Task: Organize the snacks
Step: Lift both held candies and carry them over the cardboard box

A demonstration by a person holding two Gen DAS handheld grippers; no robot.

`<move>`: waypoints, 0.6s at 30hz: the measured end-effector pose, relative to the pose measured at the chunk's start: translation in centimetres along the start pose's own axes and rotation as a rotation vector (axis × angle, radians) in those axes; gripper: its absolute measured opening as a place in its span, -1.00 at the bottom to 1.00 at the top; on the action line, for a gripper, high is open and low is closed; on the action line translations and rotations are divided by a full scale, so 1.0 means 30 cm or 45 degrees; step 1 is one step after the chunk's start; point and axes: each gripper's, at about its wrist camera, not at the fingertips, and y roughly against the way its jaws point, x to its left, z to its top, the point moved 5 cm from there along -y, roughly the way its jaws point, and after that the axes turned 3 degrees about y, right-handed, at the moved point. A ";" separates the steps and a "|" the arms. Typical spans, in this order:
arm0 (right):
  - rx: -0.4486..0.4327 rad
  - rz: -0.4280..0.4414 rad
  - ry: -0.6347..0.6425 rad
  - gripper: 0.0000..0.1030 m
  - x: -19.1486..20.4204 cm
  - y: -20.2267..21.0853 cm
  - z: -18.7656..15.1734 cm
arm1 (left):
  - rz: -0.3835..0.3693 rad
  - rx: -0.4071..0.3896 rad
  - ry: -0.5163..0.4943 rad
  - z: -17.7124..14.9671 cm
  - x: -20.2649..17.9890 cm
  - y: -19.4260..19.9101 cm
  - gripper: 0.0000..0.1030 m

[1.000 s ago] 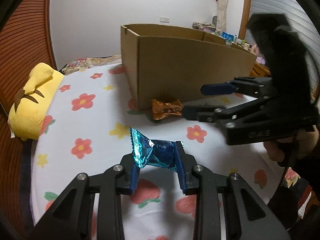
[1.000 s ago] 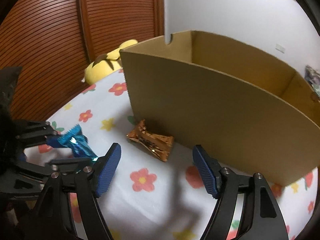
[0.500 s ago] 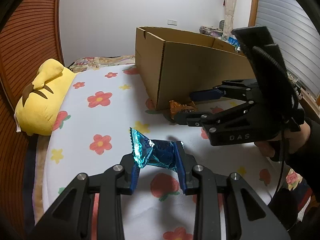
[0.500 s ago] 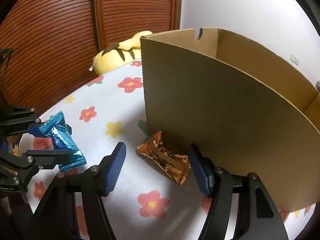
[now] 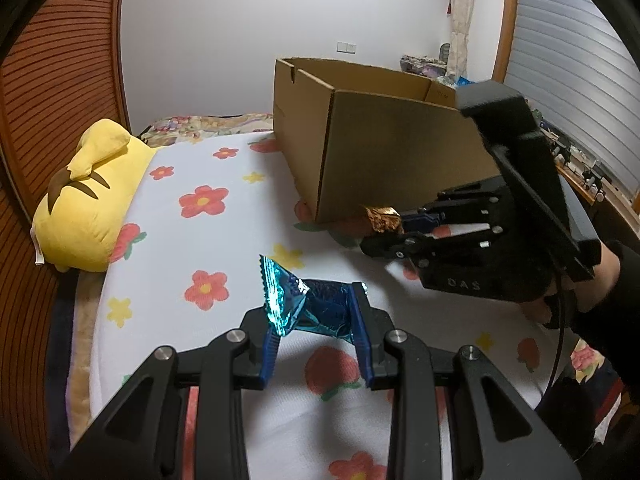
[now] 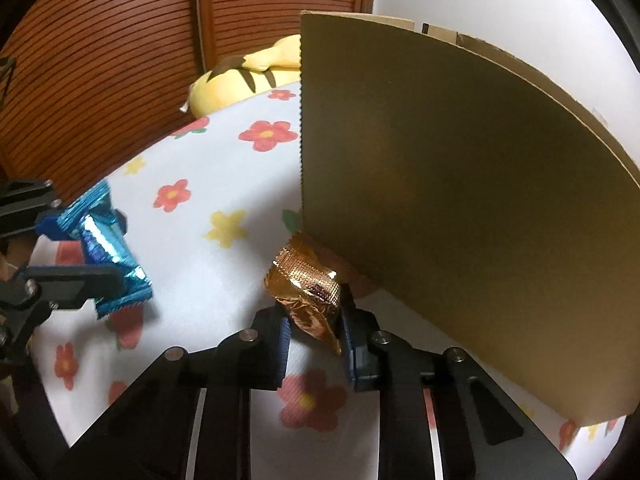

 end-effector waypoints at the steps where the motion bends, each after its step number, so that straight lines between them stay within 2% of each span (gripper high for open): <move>1: -0.008 -0.001 -0.002 -0.66 0.003 0.009 -0.003 | 0.000 -0.005 -0.001 0.003 -0.002 0.005 -0.41; 12: -0.197 0.023 -0.070 -0.69 -0.003 0.215 -0.031 | -0.010 -0.062 -0.033 0.086 -0.052 0.035 -0.41; 18: -0.301 -0.026 -0.077 -0.69 -0.056 0.370 0.002 | -0.033 -0.126 -0.062 0.184 -0.103 0.065 -0.41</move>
